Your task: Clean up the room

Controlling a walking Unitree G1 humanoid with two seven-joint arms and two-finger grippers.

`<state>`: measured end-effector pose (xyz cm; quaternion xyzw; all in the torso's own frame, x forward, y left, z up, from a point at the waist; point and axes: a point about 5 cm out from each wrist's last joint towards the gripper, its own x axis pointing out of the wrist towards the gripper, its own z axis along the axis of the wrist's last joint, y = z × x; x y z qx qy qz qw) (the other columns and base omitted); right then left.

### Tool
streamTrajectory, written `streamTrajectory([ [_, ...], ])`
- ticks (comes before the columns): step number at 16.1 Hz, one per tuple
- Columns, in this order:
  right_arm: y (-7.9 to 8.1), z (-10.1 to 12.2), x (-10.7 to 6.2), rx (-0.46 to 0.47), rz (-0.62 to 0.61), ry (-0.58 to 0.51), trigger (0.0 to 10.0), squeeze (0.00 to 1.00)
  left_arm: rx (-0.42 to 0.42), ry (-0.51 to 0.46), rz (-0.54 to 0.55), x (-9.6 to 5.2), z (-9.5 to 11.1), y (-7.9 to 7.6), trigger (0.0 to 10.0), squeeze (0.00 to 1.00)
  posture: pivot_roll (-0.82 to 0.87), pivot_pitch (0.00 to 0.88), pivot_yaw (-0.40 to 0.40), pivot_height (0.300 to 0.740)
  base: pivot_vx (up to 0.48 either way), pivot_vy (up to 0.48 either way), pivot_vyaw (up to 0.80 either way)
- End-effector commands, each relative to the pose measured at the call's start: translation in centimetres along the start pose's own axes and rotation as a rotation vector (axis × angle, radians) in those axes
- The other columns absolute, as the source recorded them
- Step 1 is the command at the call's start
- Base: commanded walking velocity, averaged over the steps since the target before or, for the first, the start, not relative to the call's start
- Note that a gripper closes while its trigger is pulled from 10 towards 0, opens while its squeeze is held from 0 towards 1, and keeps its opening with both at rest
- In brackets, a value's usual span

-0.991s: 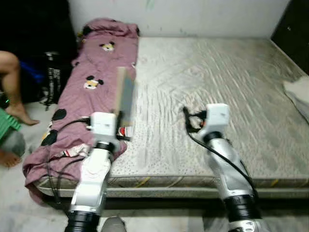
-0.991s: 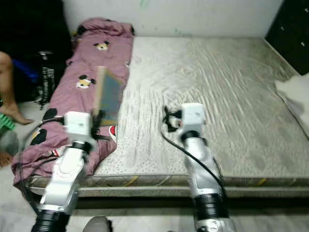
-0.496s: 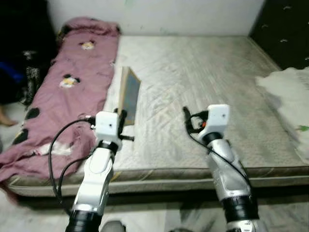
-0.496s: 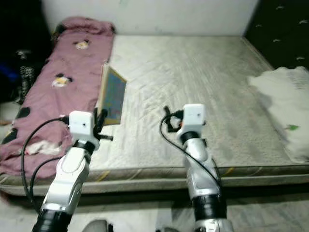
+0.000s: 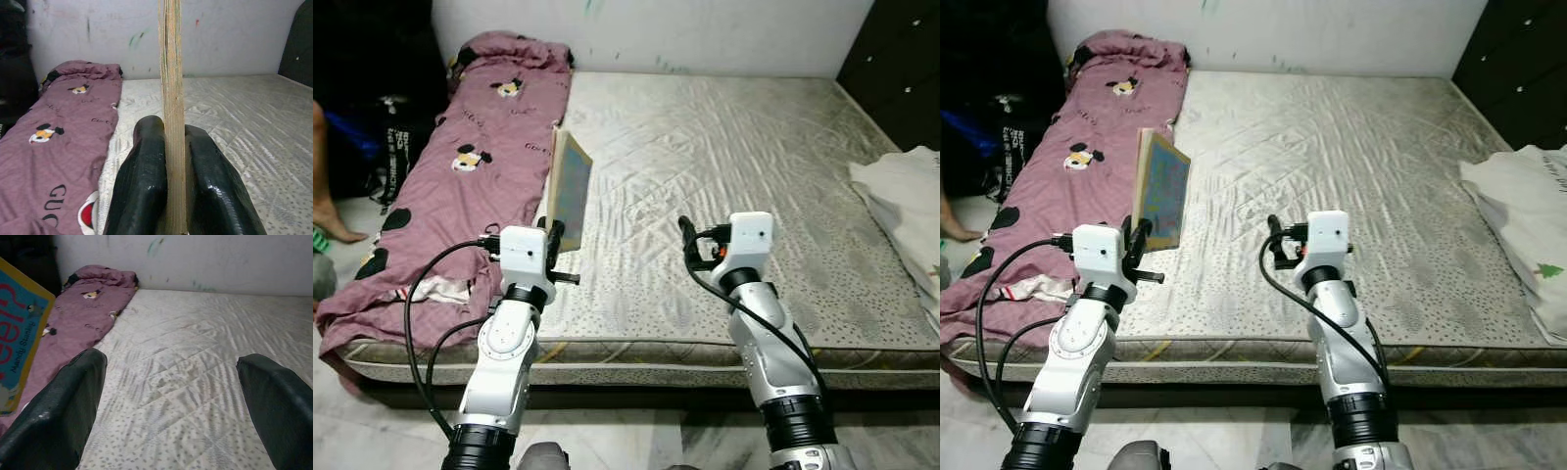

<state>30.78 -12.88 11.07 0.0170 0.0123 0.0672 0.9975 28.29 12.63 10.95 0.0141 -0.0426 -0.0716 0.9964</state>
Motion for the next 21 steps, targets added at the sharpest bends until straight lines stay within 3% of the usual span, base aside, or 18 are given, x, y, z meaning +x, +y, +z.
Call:
streamTrajectory([
  [1, -0.12, 0.30, 0.13, -0.011, -0.004, -0.011, 10.0, 0.00, -0.001, -0.051, -0.004, 0.34, 0.93, -0.09, 10.0, 0.00, 0.08, 0.000, -0.024, 0.740, 0.000, 0.000, 0.00],
  [7, 0.04, 0.32, 0.12, -0.024, 0.003, -0.017, 10.0, 0.00, -0.001, -0.039, -0.014, 0.41, 0.93, -0.18, 10.0, 0.00, 0.08, 0.000, -0.021, 0.740, 0.000, -0.167, 0.62],
  [21, -0.22, 0.27, 0.38, -0.038, -0.007, -0.009, 10.0, 0.00, -0.003, -0.046, -0.018, 0.72, 1.17, -0.31, 10.0, 0.00, 0.07, 0.000, -0.025, 0.740, 0.000, -0.348, 0.00],
])
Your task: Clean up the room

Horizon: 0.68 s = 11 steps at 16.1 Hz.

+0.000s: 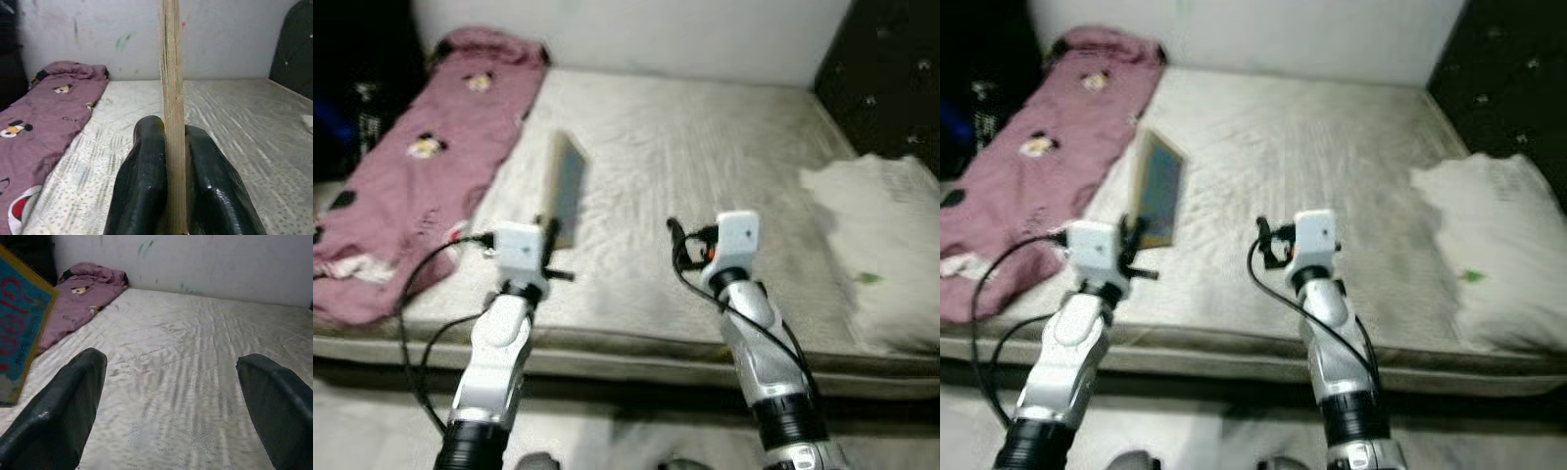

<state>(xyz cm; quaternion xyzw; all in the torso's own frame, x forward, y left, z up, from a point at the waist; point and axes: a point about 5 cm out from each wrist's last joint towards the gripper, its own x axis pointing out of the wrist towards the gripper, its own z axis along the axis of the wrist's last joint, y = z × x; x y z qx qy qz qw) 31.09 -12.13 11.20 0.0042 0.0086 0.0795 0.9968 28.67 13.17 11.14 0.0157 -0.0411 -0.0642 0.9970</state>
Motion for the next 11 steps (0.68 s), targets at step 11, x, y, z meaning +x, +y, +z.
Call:
streamTrajectory([
  [11, -1.1, -0.1, -0.1, -0.015, -0.044, -0.001, 10.0, 0.00, 0.022, -0.046, 0.033, -0.4, 0.2, 0.6, 10.0, 0.00, 0.08, 0.000, -0.025, 0.740, 0.000, -0.059, 0.00],
])
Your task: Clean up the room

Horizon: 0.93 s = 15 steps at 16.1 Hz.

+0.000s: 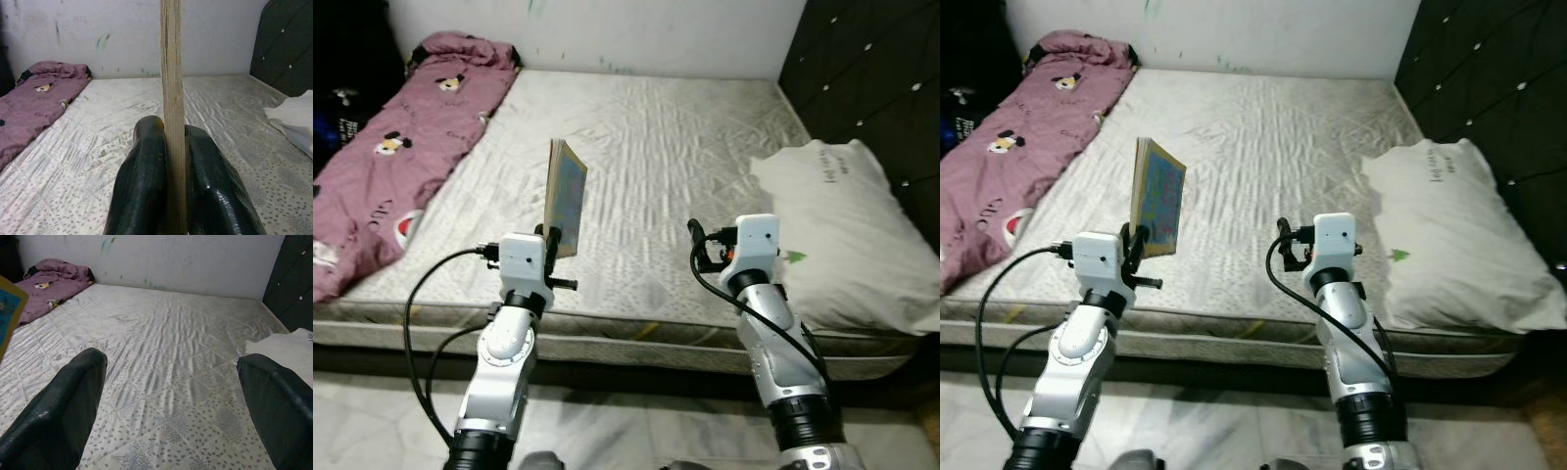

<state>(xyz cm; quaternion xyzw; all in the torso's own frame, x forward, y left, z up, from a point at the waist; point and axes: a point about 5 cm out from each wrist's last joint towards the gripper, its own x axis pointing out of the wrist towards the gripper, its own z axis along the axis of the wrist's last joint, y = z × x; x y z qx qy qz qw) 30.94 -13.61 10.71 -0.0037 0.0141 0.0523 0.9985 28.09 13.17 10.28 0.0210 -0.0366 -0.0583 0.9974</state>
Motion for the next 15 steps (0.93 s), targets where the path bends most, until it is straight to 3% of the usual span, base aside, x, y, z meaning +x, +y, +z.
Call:
streamTrajectory([
  [1, 0.36, 0.39, 0.22, -0.001, 0.011, -0.013, 10.0, 0.00, 0.007, -0.054, 0.017, 0.21, 1.01, 0.69, 10.0, 0.00, 0.08, 0.000, -0.025, 0.740, 0.000, 0.000, 0.00],
  [5, 0.15, 0.35, 0.17, 0.010, -0.003, -0.009, 10.0, 0.00, 0.004, -0.042, -0.023, -0.13, 0.94, 0.77, 10.0, 0.00, 0.08, 0.000, -0.025, 0.740, 0.000, 0.000, 0.00],
  [11, 0.10, 0.30, 0.14, 0.016, -0.015, -0.006, 10.0, 0.00, -0.024, -0.033, -0.023, -0.14, 0.81, 1.07, 10.0, 0.00, 0.07, 0.000, -0.021, 0.740, 0.000, 0.000, -0.54],
  [15, 0.12, 0.29, 0.16, 0.009, -0.018, -0.008, 10.0, 0.00, -0.047, -0.040, -0.037, 0.02, 1.05, 0.71, 10.0, 0.00, 0.07, 0.000, -0.019, 0.740, 0.279, 0.000, 0.00],
])
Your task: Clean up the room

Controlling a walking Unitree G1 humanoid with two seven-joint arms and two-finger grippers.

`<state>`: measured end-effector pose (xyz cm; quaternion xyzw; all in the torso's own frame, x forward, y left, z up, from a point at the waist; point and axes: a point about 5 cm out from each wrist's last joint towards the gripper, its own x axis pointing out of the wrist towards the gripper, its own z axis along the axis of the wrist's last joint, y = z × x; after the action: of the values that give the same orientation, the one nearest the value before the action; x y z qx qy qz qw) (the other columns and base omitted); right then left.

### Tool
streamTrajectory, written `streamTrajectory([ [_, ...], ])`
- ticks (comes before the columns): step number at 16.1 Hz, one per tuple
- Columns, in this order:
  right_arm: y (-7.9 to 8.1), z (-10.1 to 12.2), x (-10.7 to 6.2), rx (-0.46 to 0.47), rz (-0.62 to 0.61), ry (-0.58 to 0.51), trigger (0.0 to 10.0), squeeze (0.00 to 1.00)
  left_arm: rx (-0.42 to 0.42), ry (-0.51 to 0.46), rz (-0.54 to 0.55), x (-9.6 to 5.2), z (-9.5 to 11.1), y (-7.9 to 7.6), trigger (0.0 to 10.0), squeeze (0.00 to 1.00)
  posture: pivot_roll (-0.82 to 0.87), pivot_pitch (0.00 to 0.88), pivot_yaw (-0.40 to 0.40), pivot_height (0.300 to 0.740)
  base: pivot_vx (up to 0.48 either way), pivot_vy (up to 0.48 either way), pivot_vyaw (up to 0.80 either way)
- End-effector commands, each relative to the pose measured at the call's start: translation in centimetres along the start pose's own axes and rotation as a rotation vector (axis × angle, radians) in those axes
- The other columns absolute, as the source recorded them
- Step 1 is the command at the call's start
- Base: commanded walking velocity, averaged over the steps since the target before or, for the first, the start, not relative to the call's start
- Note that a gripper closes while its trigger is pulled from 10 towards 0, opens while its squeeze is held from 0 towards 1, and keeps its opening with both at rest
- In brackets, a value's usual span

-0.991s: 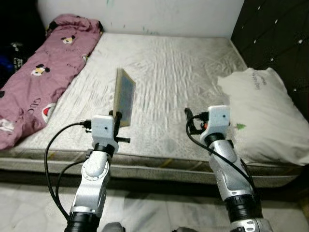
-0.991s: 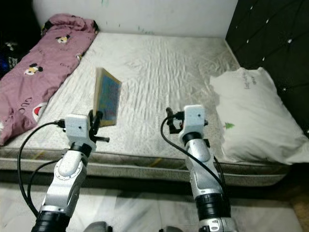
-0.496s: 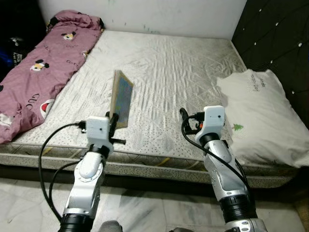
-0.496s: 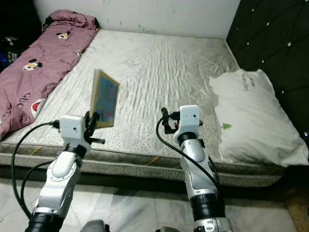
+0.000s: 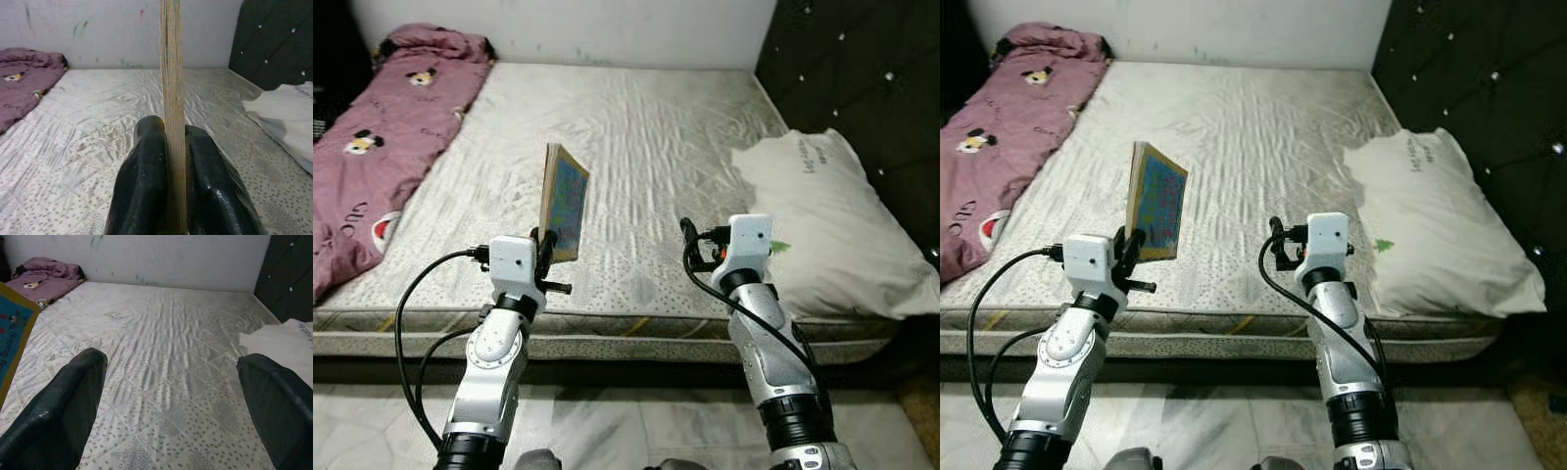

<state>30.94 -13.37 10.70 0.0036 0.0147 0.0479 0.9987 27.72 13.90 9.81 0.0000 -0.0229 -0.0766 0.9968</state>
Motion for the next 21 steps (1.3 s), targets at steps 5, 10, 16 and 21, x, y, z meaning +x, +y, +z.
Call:
streamTrajectory([
  [5, -0.12, 0.33, 0.12, -0.004, -0.012, -0.010, 10.0, 0.00, -0.003, -0.062, -0.011, 0.43, 1.47, -0.09, 10.0, 0.00, 0.07, 0.000, -0.018, 0.740, 0.320, 0.000, 0.00],
  [10, -0.11, 0.32, 0.13, -0.003, -0.012, -0.008, 10.0, 0.00, -0.012, -0.061, -0.018, 0.45, 1.47, -0.27, 10.0, 0.00, 0.07, 0.000, -0.016, 0.740, 0.345, 0.000, 0.00],
  [16, -0.31, 0.20, 0.05, -0.004, -0.021, -0.006, 10.0, 0.00, -0.026, -0.059, -0.027, 0.64, 1.50, -0.47, 10.0, 0.00, 0.07, 0.000, -0.011, 0.740, 0.344, 0.000, 0.00],
  [21, -0.31, 0.11, 0.10, -0.006, -0.022, -0.002, 10.0, 0.00, -0.015, -0.041, 0.000, 0.73, 1.27, -0.67, 10.0, 0.00, 0.07, 0.000, -0.014, 0.740, 0.112, 0.000, 0.00],
])
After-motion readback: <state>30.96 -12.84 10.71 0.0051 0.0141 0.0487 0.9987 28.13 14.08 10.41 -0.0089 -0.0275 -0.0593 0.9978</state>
